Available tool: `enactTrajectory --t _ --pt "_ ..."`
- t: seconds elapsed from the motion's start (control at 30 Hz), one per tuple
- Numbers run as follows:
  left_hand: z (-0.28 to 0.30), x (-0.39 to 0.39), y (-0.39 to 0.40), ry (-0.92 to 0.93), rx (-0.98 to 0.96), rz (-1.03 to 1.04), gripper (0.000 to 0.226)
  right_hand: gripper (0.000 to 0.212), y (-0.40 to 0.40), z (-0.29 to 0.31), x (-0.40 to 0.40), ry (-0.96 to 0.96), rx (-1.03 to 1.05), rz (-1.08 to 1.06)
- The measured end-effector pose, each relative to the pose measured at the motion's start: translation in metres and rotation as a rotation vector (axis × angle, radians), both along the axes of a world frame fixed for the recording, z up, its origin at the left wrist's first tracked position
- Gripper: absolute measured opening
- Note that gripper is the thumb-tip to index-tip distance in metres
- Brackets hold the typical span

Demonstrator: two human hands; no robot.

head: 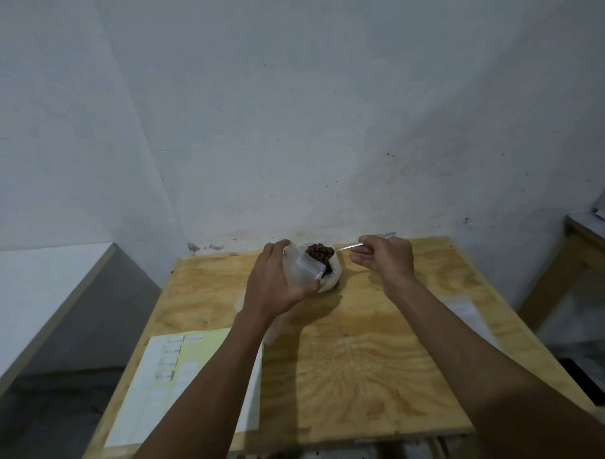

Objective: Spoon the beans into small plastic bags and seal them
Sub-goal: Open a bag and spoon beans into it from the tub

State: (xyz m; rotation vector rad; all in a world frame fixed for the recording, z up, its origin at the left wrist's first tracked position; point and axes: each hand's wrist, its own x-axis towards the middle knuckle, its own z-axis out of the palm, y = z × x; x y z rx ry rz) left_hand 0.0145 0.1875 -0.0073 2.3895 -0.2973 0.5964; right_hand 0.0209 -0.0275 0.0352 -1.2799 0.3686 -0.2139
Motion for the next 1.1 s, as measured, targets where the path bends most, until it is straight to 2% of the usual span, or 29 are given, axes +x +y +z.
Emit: enactTrajectory --t 0.23,0.37,0.53,0.7,0.97,1.03,1.1 --pt "0.002 0.003 -0.004 -0.049 0.037 0.016 0.095 0.008 -0.005 -0.001 -0.009 -0.095 -0.03 0.078" --pt "0.0 0.006 0.0 -0.075 0.072 0.019 0.096 0.01 -0.009 -0.003 -0.014 -0.165 0.025 0.124" --pt "-0.001 0.006 0.004 -0.08 0.074 0.011 0.1 0.012 -0.008 -0.011 -0.007 -0.164 0.098 0.067" --pt "-0.006 0.005 0.008 -0.008 0.041 0.004 0.1 0.006 0.006 -0.026 0.007 -0.095 -0.141 -0.067" --pt "-0.015 0.009 0.003 0.062 -0.07 -0.037 0.097 0.016 0.024 -0.054 0.018 -0.078 -0.523 -0.097" --pt "-0.017 0.011 0.003 0.059 -0.083 -0.037 0.094 0.024 0.027 -0.057 0.018 -0.032 -0.551 -0.063" --pt "-0.019 0.012 0.003 0.05 -0.094 -0.035 0.092 0.02 0.03 -0.059 0.019 0.02 -0.525 -0.033"
